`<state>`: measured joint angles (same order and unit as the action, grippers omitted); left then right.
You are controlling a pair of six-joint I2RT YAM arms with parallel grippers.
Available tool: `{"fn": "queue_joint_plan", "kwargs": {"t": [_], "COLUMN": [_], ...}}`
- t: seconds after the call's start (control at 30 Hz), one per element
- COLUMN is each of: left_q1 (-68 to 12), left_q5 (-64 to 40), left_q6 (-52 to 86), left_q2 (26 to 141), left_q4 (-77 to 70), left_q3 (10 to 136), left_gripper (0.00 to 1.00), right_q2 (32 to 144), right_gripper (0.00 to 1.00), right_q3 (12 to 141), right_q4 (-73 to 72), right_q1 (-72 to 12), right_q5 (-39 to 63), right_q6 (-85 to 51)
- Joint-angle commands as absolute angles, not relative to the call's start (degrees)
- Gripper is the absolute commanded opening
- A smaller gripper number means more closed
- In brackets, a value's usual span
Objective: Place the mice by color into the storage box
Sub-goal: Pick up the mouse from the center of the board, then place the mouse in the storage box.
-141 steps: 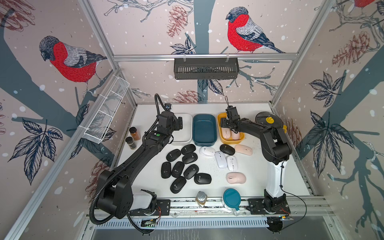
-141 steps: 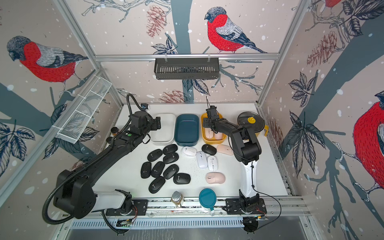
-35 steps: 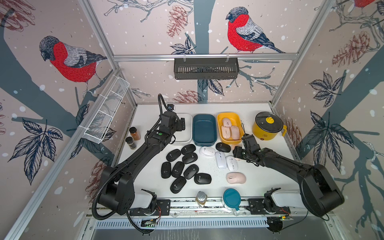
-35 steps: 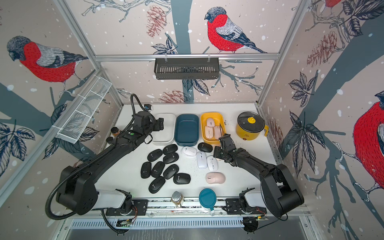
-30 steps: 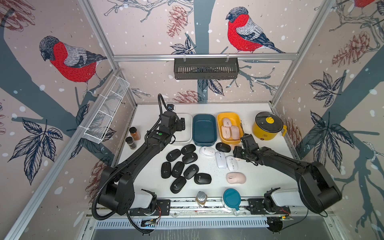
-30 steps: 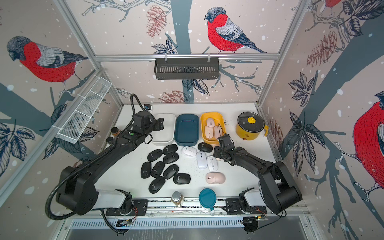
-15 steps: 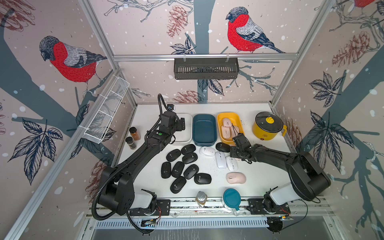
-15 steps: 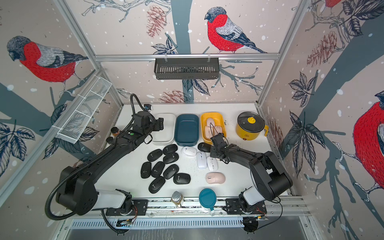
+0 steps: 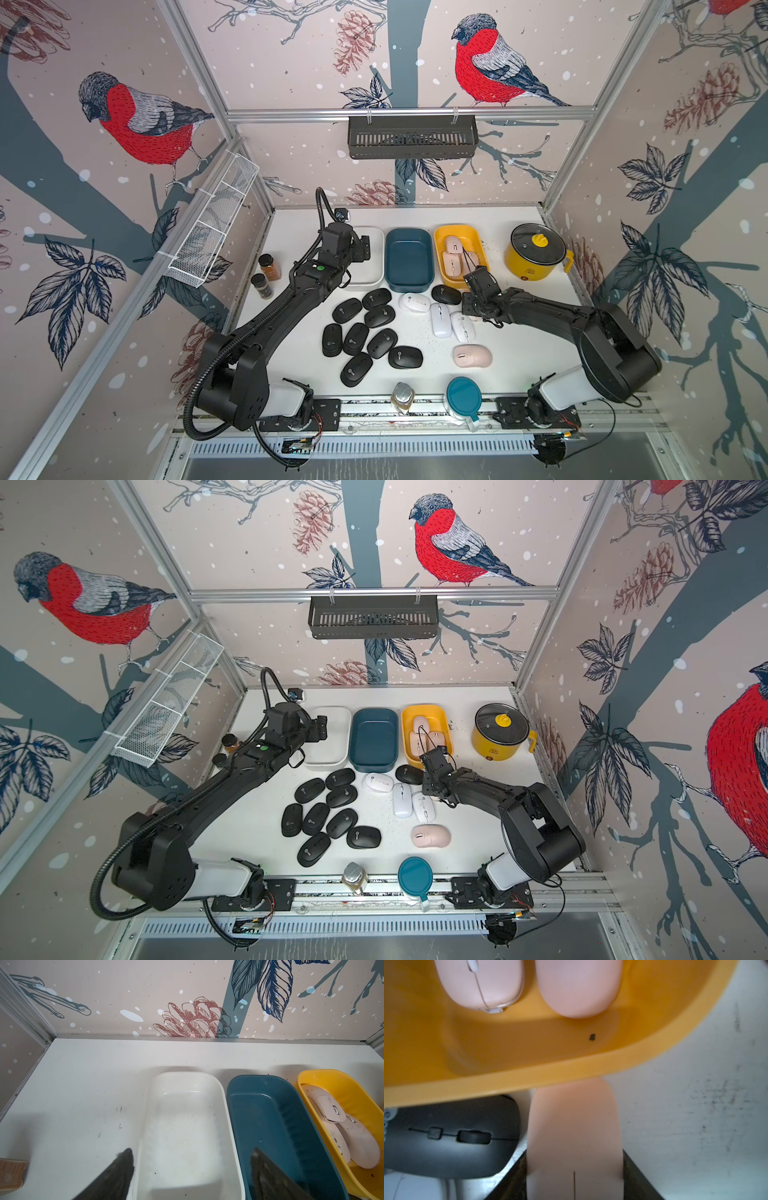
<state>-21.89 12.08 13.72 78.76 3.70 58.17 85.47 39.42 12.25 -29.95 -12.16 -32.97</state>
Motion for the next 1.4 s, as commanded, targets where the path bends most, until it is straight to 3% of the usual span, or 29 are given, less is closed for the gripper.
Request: {"fn": "queue_joint_plan", "kwargs": {"t": [0.0, 0.8, 0.93, 1.37], "left_q1": [-21.9, -22.0, -21.9, -22.0], "left_q5": [12.3, 12.9, 12.8, 13.1], "left_q6": [13.8, 14.1, 14.5, 14.1], "left_q2": [78.9, 80.5, 81.1, 81.1], "left_q4": [3.3, 5.9, 5.5, 4.8], "left_q3": [58.6, 62.3, 62.5, 61.9], "left_gripper": [0.87, 0.87, 0.87, 0.87], "right_q2": [83.9, 68.3, 68.8, 78.0], "right_gripper": [0.59, 0.59, 0.59, 0.59], "right_q3": [39.9, 43.0, 44.6, 54.2], "right_q4": [13.8, 19.4, 17.3, 12.5], "right_q1": [-30.3, -29.0, -24.9, -18.3], "right_q5": [-12.4, -8.4, -4.5, -5.7], "right_q6": [-33.5, -33.4, -31.7, -25.8]}}
